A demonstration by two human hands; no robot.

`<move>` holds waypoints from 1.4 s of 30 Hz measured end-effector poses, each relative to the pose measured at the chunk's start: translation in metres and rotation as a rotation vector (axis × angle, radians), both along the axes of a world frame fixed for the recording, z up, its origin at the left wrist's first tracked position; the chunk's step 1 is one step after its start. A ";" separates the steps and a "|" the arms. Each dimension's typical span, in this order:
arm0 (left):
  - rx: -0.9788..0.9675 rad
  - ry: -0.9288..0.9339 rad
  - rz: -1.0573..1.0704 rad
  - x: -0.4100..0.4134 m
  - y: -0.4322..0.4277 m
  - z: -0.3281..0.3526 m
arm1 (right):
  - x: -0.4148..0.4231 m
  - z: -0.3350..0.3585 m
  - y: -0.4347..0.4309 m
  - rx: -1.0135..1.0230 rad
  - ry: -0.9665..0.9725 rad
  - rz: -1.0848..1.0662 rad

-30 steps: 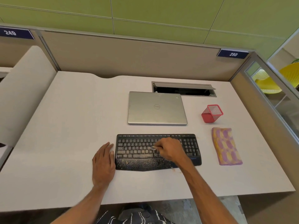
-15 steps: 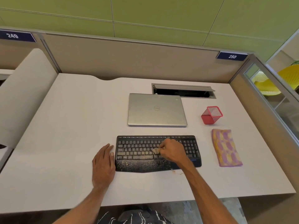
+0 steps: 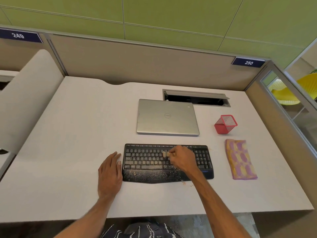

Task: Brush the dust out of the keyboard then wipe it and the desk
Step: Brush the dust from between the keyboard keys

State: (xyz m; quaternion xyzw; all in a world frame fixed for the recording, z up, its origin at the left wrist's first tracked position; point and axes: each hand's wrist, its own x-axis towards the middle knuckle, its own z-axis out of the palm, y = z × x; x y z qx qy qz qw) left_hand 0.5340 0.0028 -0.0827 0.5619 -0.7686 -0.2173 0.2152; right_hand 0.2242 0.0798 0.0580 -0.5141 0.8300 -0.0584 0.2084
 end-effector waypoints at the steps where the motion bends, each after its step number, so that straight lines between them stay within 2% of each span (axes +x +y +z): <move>1: 0.000 -0.001 0.001 0.000 0.000 0.000 | 0.002 -0.002 0.000 0.025 0.011 0.013; 5: -0.001 0.002 0.000 0.000 0.000 0.000 | 0.006 -0.003 -0.002 0.103 -0.006 0.058; 10: 0.001 0.003 -0.003 0.000 -0.001 0.001 | 0.002 0.000 -0.004 0.027 0.024 -0.001; 14: 0.003 0.005 -0.006 0.001 0.000 0.000 | 0.006 0.000 -0.005 0.134 0.020 0.086; 17: 0.004 0.008 -0.002 0.001 0.000 0.000 | 0.000 0.008 -0.005 0.116 0.043 0.101; 23: 0.008 0.010 0.007 0.000 0.000 0.001 | -0.016 0.009 0.000 0.128 0.287 0.215; 29: 0.004 0.008 0.012 -0.001 0.000 0.003 | 0.012 0.003 -0.016 0.080 0.166 0.323; 33: 0.006 0.010 0.013 -0.001 0.000 0.004 | 0.017 0.008 -0.022 0.014 0.107 0.280; 39: 0.003 -0.002 0.015 -0.001 0.001 0.006 | -0.004 0.007 -0.009 0.171 0.211 0.241; 42: -0.001 0.004 0.006 -0.003 0.000 0.009 | 0.009 0.007 -0.014 0.176 0.213 0.249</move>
